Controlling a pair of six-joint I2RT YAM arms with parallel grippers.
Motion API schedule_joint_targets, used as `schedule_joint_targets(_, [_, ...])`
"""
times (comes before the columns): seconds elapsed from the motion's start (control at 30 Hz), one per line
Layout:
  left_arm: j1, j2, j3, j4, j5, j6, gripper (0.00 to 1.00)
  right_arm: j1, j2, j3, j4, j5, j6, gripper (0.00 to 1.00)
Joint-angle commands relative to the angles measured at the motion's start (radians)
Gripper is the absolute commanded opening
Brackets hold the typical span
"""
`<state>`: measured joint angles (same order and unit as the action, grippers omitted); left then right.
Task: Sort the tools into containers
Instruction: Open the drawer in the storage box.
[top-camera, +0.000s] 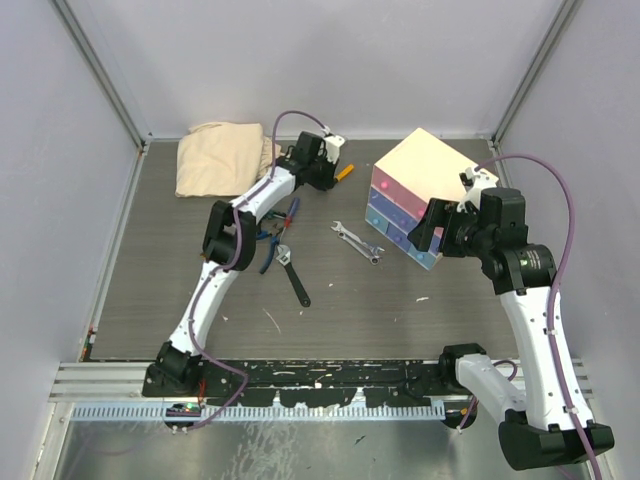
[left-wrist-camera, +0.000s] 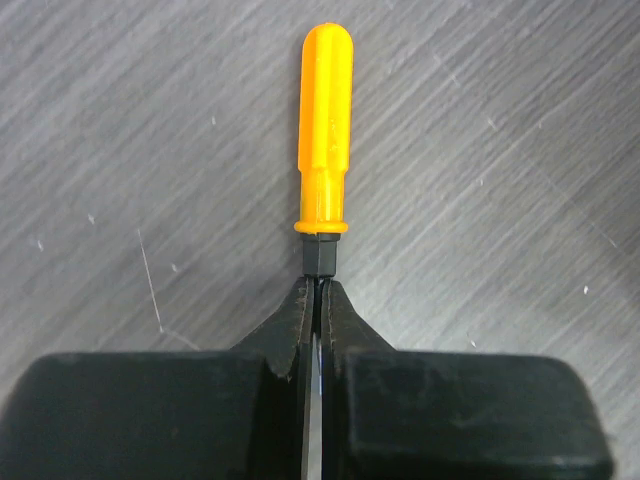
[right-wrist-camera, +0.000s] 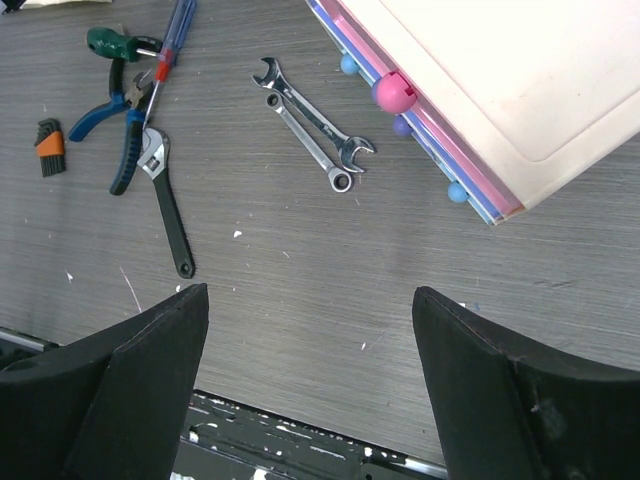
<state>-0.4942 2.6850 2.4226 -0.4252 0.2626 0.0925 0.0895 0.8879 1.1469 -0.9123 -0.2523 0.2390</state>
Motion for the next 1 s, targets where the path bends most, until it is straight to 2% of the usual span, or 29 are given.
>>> schedule_joint_targets(0.0, [0.003, -0.132, -0.078, -0.066, -0.043, -0.039, 0.00, -0.001, -0.021, 0.008, 0.055, -0.006, 0.002, 0.87])
schedule_joint_targets(0.27, [0.003, -0.402, -0.366, -0.054, -0.122, -0.197, 0.00, -0.002, -0.021, 0.001, 0.099, 0.009, 0.003, 0.87])
schedule_joint_targets(0.47, [-0.011, -0.665, -0.725, 0.024, -0.165, -0.291, 0.00, -0.001, -0.029, -0.024, 0.136, 0.007, 0.023, 0.87])
schedule_joint_targets(0.67, [-0.083, -0.923, -1.041, 0.050, -0.339, -0.341, 0.00, -0.001, -0.039, -0.037, 0.172, 0.028, 0.054, 0.87])
schedule_joint_targets(0.77, [-0.119, -1.029, -1.174, 0.069, -0.373, -0.403, 0.00, -0.001, -0.042, -0.032, 0.181, 0.053, 0.077, 0.88])
schedule_joint_targets(0.97, [-0.265, -1.145, -1.357, 0.102, -0.487, -0.545, 0.00, -0.001, -0.067, -0.059, 0.212, 0.062, 0.121, 0.87])
